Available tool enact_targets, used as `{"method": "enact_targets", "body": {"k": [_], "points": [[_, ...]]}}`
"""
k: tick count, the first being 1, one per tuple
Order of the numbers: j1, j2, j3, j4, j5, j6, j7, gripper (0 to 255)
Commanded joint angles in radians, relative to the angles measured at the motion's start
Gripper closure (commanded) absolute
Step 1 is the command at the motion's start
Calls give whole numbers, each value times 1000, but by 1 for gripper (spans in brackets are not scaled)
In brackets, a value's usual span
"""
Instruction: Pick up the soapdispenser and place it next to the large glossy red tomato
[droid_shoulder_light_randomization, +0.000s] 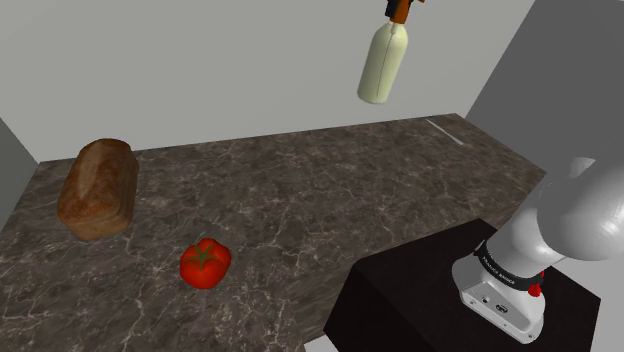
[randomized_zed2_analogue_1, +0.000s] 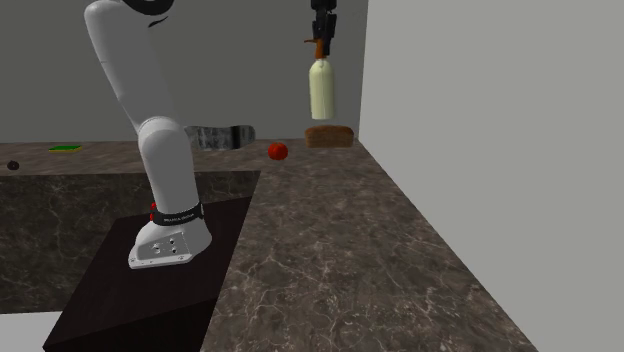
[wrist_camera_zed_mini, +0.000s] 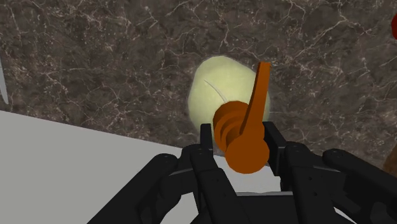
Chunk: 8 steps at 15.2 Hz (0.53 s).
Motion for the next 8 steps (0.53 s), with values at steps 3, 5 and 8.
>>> {"method": "enact_targets", "body": {"k": [3, 5, 8], "points": [[39, 0, 58, -2, 10, 0, 99, 255], [59, 6, 87, 5, 14, -2, 151, 255], [90, 24, 133, 26, 20, -6, 228, 255]]}}
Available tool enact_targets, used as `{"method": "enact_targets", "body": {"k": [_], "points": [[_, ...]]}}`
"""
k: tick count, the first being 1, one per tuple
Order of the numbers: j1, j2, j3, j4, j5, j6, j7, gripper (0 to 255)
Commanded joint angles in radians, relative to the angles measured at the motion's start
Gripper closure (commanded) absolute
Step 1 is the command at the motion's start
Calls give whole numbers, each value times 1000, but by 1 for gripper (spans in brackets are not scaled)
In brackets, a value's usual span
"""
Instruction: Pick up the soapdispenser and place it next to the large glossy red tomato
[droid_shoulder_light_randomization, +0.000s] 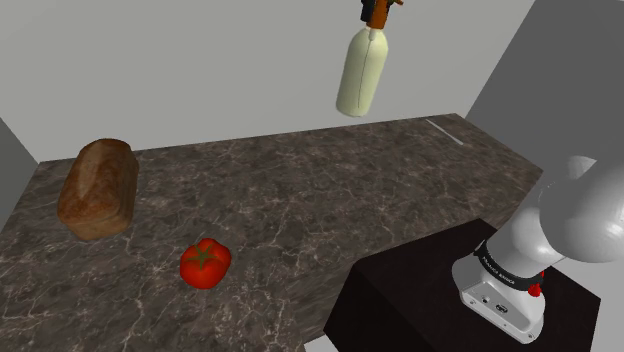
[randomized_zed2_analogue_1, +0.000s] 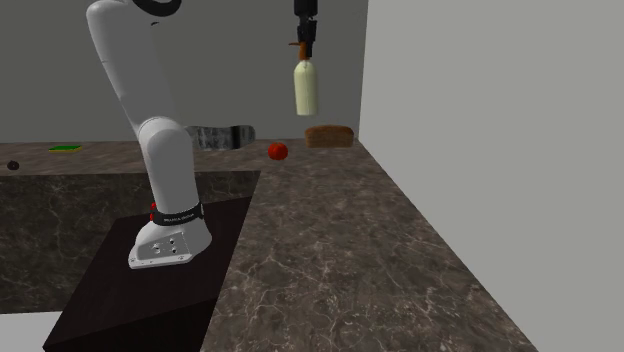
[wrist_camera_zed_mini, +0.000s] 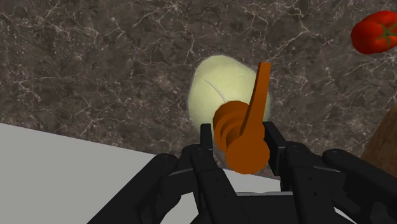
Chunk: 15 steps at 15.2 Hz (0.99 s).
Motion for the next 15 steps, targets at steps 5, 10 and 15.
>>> {"method": "enact_targets", "body": {"k": [5, 10, 15], "points": [[65, 63, 91, 78, 4, -16, 158, 255], [126, 149, 163, 180, -10, -36, 289, 255], [216, 292, 237, 359, -54, -81, 436, 255]]}}
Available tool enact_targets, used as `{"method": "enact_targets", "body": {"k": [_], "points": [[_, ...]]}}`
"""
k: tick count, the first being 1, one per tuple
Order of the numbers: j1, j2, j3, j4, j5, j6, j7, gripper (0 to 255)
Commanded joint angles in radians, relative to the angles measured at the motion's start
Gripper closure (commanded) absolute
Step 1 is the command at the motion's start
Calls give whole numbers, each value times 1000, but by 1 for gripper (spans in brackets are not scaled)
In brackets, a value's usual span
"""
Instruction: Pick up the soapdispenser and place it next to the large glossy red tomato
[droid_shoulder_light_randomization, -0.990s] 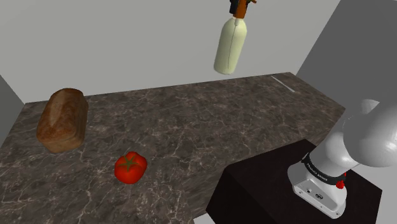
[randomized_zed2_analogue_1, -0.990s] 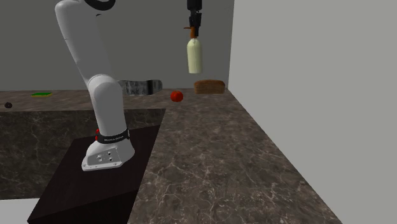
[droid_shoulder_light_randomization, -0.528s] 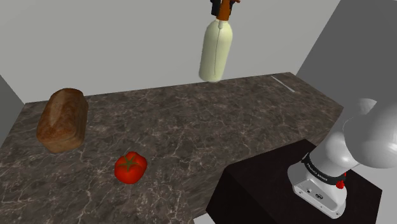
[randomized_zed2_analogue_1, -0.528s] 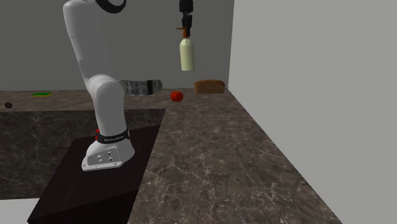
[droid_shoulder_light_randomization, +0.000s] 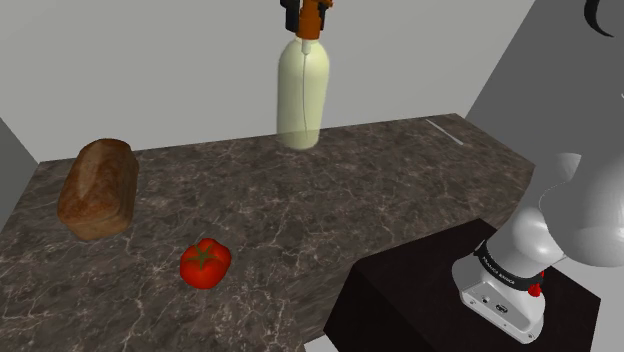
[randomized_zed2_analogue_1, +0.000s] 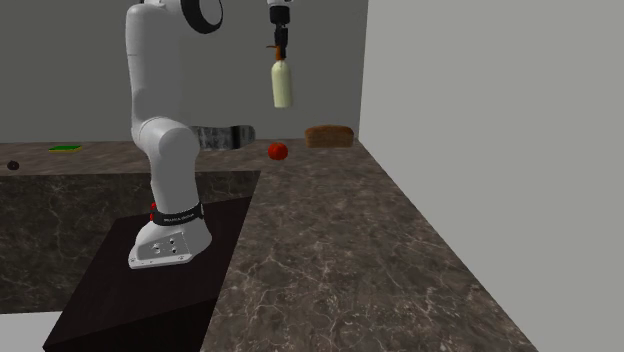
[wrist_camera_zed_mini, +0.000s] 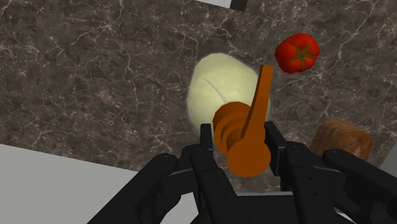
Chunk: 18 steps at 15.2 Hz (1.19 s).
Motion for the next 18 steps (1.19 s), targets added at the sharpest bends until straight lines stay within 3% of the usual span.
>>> {"method": "enact_targets", "body": {"k": [1, 18], "points": [[22, 18, 15, 10, -6, 6, 38, 255], [-1, -101, 1, -378, 32, 282, 19, 255]]}}
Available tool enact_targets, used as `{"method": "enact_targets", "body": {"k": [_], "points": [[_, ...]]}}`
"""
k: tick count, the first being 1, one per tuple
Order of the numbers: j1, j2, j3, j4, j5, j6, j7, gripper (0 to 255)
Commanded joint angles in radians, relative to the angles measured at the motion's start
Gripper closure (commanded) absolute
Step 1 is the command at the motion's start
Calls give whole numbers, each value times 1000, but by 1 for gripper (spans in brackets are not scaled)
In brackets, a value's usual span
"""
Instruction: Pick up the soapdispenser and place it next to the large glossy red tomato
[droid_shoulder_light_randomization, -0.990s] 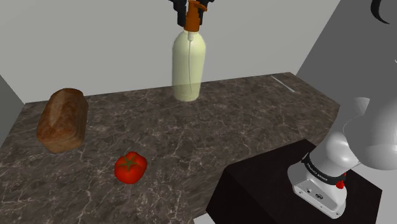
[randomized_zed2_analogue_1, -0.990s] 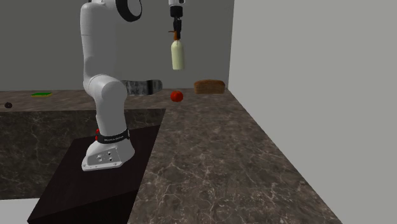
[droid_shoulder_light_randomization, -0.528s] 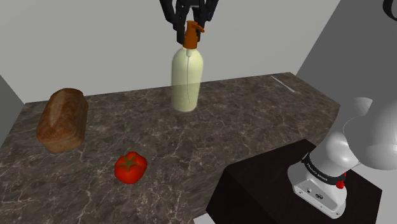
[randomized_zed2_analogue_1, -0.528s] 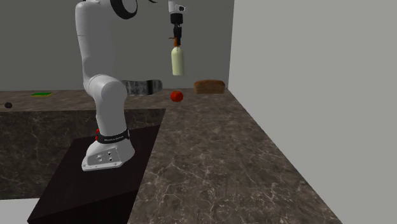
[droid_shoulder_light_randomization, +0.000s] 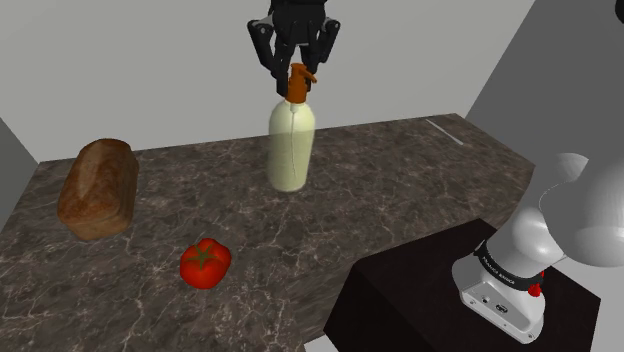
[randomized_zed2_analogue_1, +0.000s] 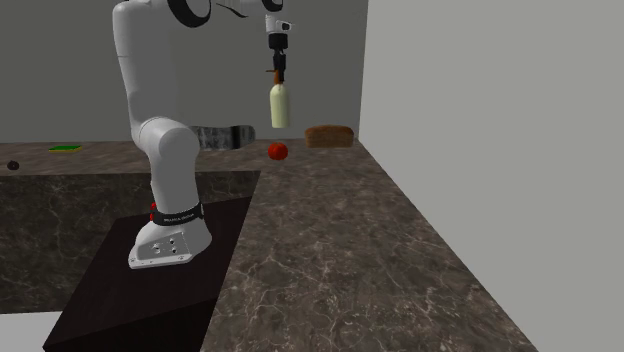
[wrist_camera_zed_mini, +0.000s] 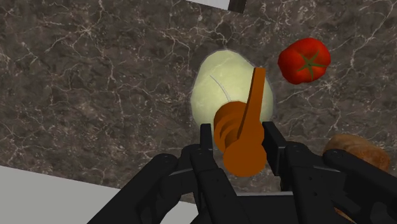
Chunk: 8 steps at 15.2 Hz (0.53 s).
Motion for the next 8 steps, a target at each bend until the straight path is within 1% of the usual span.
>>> {"method": "enact_targets", "body": {"k": [1, 8], "points": [[-1, -9, -1, -41, 3, 33, -2, 255], [-3, -26, -3, -156, 7, 131, -4, 255]]}}
